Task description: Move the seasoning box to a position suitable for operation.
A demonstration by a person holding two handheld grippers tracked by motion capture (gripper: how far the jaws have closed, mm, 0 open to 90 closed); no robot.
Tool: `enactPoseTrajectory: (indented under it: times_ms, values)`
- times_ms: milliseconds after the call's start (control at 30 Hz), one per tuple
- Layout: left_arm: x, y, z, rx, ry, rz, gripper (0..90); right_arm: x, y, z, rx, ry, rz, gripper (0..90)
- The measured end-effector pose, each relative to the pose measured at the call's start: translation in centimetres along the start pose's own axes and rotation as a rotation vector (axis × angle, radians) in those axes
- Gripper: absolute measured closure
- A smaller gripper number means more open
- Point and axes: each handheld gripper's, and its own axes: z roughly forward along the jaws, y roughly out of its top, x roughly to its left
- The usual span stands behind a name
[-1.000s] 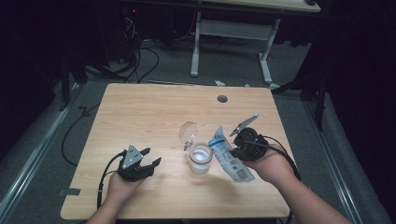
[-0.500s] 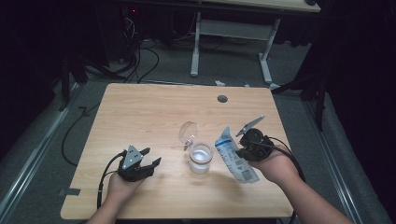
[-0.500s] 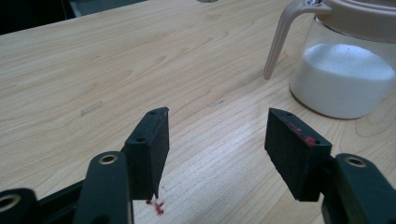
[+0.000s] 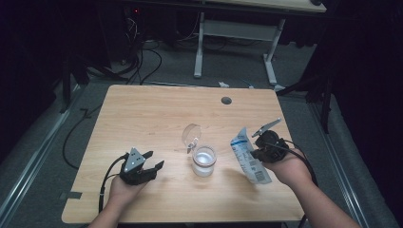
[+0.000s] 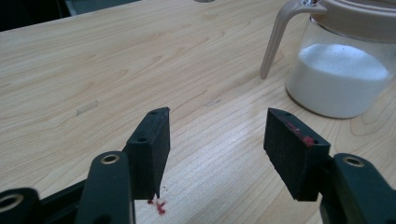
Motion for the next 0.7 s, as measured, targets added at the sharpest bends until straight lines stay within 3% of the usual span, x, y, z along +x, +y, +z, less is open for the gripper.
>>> enactPoseTrajectory:
  times_ms: [433,700]
  values:
    - [0.0,-0.1,0.1,0.006,0.000,0.001,41.7,-2.9,-1.6,0.2,-0.019,-0.061,0.077,90.0]
    - [0.1,-0.1,0.1,0.014,0.003,0.009,40.7,-3.5,-2.0,0.3,-0.092,-0.080,0.115,90.0]
